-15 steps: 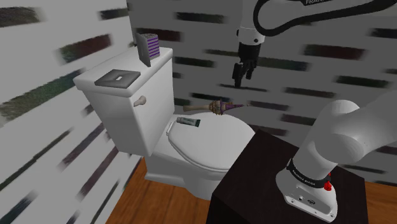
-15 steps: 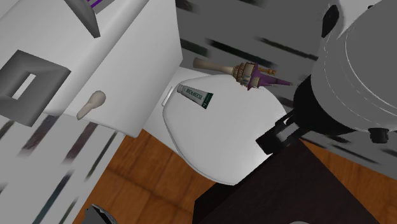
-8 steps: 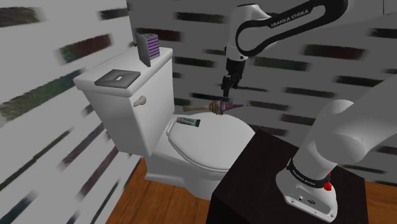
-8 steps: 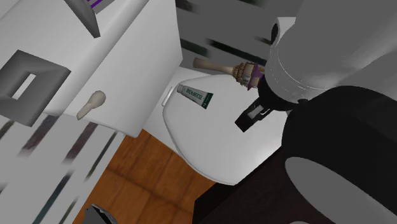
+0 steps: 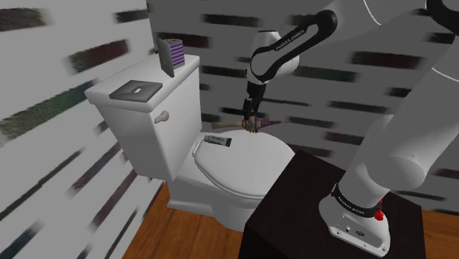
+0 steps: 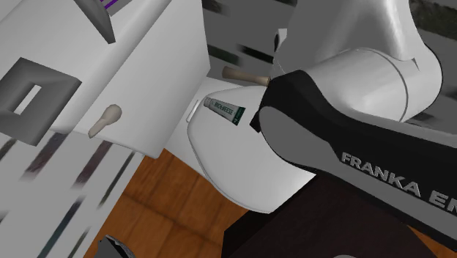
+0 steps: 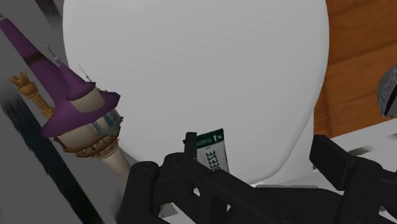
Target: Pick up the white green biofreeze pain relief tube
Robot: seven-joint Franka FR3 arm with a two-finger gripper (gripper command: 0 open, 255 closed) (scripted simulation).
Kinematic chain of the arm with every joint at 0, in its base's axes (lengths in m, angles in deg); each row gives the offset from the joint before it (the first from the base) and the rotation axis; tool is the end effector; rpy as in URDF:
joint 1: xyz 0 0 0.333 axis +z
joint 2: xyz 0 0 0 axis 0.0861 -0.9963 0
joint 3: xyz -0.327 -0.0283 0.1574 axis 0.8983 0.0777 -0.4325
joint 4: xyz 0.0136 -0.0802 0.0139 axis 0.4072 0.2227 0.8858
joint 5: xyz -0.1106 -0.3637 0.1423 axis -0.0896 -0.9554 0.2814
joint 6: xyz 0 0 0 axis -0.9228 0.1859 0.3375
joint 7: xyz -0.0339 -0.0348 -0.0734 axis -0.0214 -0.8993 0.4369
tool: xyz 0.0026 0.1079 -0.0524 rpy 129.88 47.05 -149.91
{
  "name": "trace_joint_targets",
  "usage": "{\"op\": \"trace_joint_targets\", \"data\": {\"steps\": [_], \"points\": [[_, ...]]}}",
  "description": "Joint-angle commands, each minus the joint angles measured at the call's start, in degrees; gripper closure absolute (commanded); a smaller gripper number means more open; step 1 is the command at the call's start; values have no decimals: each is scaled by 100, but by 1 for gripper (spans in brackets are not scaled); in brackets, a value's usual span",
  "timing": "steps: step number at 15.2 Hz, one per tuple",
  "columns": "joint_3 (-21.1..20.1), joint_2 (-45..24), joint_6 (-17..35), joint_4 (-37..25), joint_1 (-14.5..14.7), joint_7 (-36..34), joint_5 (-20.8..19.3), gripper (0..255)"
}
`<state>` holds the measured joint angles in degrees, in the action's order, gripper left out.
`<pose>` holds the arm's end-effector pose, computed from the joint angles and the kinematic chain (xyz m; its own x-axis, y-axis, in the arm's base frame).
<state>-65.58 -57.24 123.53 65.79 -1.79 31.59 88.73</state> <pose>0.4676 -0.0868 0.3763 0.9919 0.1240 0.0281 0.1249 -0.9917 -0.0320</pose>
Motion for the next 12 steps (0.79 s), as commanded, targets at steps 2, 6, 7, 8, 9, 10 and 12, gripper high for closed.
{"op": "trace_joint_targets", "data": {"steps": [2,6,7,8,9,10,12], "points": [[60,-778,446,-323,72,566,486,0],[-42,-1744,797,-881,16,1333,1187,0],[-95,-1981,858,-1040,-22,1513,1351,0],[-163,-2214,910,-1207,-72,1682,1502,0],[-234,-2446,954,-1381,-126,1841,1641,0],[-310,-2675,990,-1562,-184,1989,1768,0],[-468,-3127,1042,-1943,-305,2252,1979,0]]}}
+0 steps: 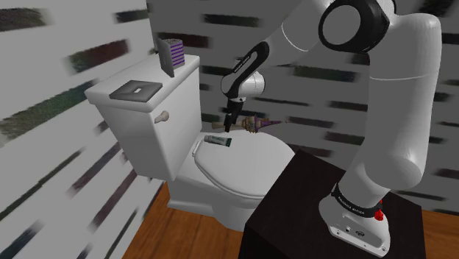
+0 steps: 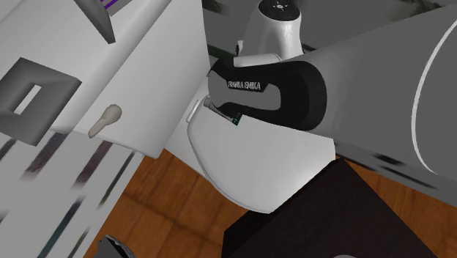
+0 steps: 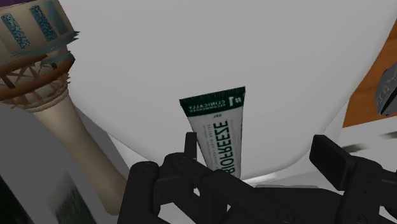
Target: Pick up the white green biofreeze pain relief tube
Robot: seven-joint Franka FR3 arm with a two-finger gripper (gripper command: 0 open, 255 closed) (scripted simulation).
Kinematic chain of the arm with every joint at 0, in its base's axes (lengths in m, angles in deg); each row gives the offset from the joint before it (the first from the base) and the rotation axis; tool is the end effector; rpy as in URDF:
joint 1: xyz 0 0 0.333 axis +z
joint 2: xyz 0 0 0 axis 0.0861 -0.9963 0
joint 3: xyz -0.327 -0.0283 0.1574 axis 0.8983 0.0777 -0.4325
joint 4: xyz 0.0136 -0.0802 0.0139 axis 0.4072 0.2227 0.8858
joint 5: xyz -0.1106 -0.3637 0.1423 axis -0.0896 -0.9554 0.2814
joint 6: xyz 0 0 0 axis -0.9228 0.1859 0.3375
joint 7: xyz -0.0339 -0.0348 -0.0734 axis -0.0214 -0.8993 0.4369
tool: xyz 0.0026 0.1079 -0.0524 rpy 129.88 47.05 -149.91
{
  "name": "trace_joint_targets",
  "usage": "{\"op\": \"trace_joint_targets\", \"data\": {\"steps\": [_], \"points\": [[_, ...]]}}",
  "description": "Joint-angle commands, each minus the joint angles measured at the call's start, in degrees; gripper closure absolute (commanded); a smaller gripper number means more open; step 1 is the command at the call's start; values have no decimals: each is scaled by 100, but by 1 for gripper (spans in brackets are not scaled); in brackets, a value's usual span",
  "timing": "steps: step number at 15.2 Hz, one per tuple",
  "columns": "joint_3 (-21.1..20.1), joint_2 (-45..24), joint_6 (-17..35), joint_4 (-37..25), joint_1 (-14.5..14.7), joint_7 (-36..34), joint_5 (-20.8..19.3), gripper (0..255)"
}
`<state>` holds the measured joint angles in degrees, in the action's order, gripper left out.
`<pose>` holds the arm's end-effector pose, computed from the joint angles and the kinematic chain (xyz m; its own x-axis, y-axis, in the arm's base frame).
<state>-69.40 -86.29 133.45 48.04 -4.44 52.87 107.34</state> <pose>0.5936 -0.0955 0.2503 0.9634 0.2559 0.0800 0.2637 -0.9582 -0.1107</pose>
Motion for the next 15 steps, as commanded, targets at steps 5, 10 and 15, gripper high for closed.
{"op": "trace_joint_targets", "data": {"steps": [5,10,15], "points": [[-451,-1337,70,-1238,-307,610,438,0],[-597,-1875,175,-1668,-404,774,533,0],[-666,-2180,363,-1784,-450,860,602,0]]}}
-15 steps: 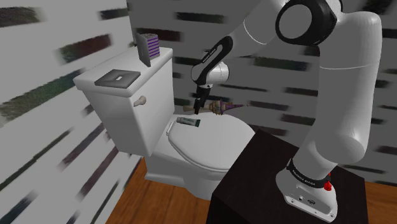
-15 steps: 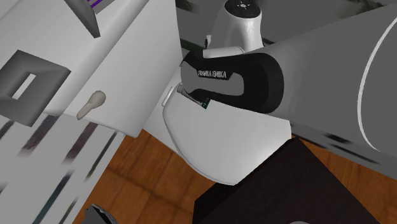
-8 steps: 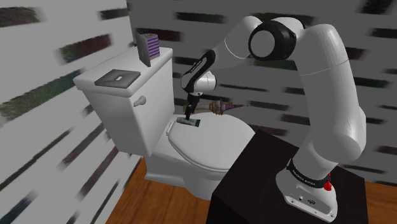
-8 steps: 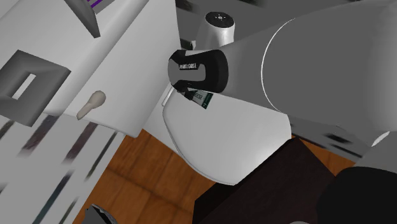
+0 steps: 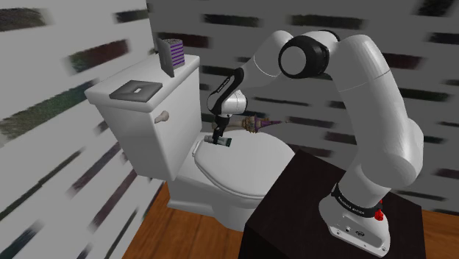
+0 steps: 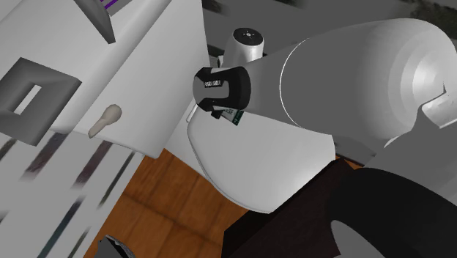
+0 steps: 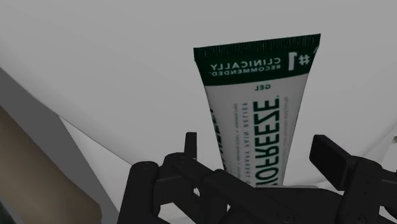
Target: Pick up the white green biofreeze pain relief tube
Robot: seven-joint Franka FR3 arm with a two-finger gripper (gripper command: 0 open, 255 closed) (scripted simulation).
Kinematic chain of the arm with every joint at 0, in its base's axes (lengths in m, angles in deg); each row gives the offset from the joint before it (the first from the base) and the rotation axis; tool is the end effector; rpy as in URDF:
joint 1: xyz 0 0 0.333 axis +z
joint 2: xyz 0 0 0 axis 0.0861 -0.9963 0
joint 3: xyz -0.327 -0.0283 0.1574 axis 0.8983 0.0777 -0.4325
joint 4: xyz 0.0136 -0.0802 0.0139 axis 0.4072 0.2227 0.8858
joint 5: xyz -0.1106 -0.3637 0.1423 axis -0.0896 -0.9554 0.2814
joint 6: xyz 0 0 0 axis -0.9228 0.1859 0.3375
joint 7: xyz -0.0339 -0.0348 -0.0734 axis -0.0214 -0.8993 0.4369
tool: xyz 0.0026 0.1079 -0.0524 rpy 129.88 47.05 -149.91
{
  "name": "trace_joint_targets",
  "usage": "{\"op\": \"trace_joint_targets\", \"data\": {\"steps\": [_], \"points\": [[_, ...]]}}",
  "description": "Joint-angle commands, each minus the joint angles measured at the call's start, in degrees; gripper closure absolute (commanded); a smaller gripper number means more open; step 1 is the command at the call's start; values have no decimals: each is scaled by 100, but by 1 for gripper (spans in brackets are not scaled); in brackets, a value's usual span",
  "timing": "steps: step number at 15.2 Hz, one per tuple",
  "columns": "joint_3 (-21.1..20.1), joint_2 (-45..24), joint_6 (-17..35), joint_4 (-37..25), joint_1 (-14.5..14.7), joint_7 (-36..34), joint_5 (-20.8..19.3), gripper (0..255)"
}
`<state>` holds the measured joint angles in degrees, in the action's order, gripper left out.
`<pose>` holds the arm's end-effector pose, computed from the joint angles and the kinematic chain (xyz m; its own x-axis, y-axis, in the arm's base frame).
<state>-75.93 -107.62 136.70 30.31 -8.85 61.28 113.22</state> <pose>0.6735 -0.0863 0.1303 0.9353 0.3335 0.1181 0.3493 -0.9236 -0.1580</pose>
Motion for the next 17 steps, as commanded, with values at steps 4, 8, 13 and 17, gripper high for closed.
{"op": "trace_joint_targets", "data": {"steps": [4,8,13,17], "points": [[-10,-45,24,-20,-15,20,10,255],[-10,-48,23,-25,-13,18,9,255],[17,88,-42,44,11,-18,-15,255],[78,351,-211,137,52,-95,-77,255]]}}
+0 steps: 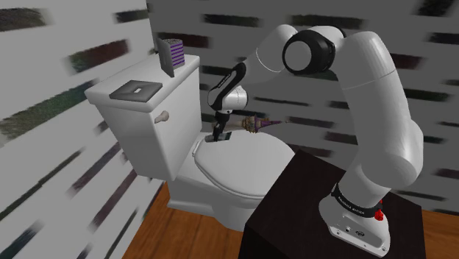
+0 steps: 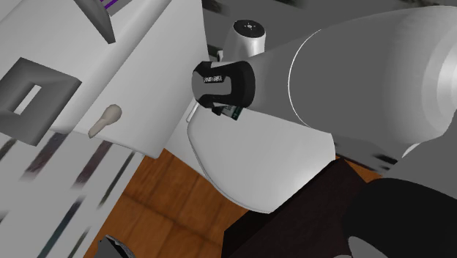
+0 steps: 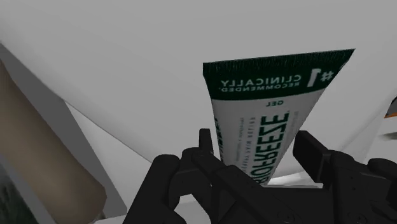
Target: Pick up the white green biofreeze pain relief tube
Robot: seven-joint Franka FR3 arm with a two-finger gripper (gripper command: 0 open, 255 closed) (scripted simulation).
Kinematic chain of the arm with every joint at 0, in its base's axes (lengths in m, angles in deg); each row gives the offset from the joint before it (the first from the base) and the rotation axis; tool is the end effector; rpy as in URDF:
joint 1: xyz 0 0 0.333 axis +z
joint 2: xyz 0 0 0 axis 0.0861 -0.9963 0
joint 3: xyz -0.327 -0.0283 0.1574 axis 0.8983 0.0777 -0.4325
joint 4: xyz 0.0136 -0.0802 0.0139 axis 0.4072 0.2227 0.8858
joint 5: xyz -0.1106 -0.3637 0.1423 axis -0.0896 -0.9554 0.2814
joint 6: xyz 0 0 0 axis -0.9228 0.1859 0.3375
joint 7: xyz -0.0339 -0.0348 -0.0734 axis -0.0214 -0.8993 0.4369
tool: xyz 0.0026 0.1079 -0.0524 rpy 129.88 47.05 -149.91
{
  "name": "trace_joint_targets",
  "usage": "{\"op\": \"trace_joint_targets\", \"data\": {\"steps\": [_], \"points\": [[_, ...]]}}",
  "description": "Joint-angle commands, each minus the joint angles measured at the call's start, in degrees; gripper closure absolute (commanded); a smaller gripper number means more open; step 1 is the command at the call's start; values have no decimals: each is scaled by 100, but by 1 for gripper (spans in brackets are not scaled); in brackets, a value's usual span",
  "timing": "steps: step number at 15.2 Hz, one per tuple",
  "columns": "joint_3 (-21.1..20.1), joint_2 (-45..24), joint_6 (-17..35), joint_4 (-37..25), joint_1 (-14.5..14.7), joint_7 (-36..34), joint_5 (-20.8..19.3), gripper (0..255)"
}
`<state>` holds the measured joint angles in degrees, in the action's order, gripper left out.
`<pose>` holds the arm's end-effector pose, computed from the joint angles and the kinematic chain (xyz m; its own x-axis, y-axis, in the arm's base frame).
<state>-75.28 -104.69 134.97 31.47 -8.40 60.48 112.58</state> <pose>0.6718 -0.0859 0.1552 0.9352 0.3336 0.1184 0.3494 -0.9236 -0.1577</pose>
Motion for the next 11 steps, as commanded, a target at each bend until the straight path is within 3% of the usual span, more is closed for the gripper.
{"op": "trace_joint_targets", "data": {"steps": [1,11], "points": [[28,122,-81,41,17,-35,-30,255],[147,626,-456,162,94,-204,-177,255]]}}
